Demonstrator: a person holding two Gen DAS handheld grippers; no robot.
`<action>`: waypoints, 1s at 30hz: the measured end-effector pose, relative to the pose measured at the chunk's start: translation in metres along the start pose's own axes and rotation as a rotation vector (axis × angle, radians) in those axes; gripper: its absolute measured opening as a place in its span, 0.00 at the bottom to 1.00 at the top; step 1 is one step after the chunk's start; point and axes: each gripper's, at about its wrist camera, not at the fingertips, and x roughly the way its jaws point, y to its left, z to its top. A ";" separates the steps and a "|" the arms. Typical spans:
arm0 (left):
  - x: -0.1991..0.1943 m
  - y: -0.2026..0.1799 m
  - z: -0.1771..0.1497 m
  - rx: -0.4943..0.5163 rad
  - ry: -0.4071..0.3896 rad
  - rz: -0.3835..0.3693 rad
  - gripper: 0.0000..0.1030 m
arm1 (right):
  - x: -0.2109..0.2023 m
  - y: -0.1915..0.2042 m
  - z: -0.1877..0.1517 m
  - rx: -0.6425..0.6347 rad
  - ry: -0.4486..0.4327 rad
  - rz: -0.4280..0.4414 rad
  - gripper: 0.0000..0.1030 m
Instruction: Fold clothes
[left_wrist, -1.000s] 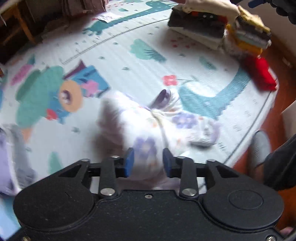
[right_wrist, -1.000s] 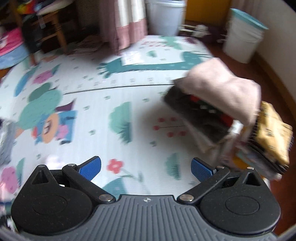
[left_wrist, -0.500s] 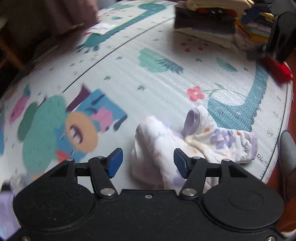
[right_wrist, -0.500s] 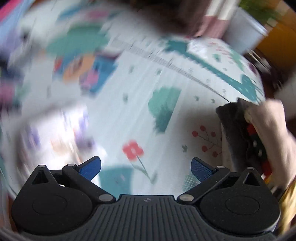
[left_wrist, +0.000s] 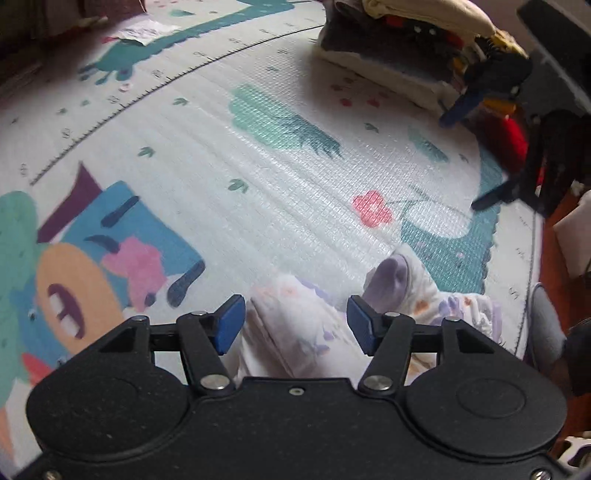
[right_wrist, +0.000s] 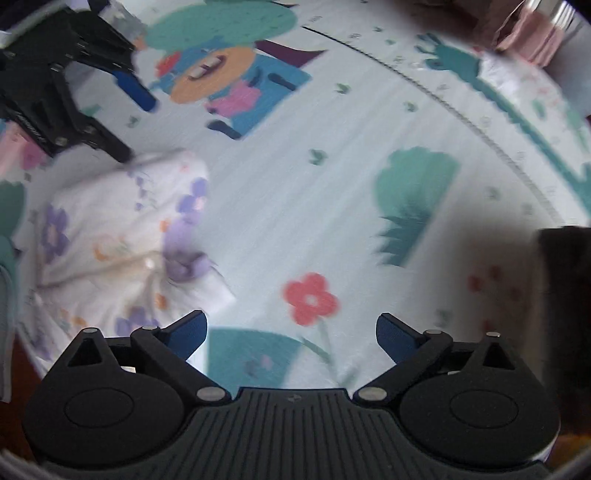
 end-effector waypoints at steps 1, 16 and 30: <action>0.006 0.006 0.001 -0.006 0.003 -0.022 0.59 | 0.006 0.001 0.001 -0.006 -0.009 0.034 0.95; 0.078 0.051 0.016 -0.051 0.100 -0.255 0.67 | 0.081 0.033 0.020 -0.142 -0.054 0.264 0.91; 0.066 0.049 -0.026 -0.020 0.081 -0.381 0.40 | 0.113 0.037 0.000 -0.117 0.036 0.473 0.54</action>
